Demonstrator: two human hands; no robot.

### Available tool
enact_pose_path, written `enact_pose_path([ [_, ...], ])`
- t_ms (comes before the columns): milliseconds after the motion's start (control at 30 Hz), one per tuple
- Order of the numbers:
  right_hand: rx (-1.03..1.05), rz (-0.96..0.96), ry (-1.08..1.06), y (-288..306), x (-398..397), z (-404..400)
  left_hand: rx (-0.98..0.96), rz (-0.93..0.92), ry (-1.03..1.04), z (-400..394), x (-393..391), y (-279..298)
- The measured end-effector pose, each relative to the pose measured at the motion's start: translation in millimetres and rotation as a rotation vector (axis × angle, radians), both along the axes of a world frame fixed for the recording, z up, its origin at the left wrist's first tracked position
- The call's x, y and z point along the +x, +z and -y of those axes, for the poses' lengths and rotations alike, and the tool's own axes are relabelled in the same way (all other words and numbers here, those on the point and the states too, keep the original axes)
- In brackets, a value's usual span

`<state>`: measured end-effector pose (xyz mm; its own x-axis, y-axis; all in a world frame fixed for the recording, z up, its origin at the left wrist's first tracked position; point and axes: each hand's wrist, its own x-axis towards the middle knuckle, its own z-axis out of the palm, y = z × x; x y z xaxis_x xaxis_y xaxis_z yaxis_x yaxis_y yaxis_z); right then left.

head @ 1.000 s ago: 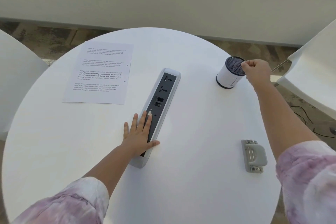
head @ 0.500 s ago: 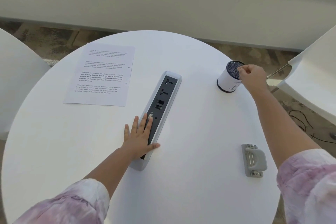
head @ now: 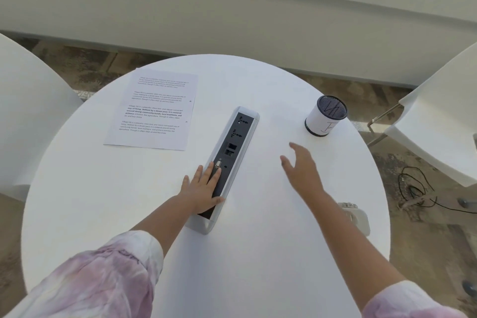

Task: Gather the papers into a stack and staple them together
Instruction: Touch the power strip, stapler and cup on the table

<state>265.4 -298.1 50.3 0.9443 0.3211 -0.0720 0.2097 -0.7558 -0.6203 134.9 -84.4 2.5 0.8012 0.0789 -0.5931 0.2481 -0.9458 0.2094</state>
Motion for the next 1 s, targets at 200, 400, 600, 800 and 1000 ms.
enact_pose_path([
  [200, -0.118, -0.068, 0.078, -18.9, -41.8, -1.8, 0.052, 0.108, 0.022, 6.8, -35.6, -11.0],
  [400, -0.208, -0.079, 0.142, -31.5, -81.5, 2.0, 0.078, 0.322, 0.120, -2.6, -76.9, -18.4],
  [600, -0.327, -0.049, 0.173, -48.9, -112.4, 13.2, 0.078, 0.460, 0.184, -0.5, -107.6, -35.9],
  [800, -0.399, 0.091, 0.220, -75.2, -137.4, 25.3, 0.045, 0.531, 0.278, 16.4, -123.1, -38.4],
  [1000, -0.439, 0.039, 0.232, -85.9, -154.0, 31.8, 0.099, 0.433, 0.278, 22.0, -133.0, -46.6],
])
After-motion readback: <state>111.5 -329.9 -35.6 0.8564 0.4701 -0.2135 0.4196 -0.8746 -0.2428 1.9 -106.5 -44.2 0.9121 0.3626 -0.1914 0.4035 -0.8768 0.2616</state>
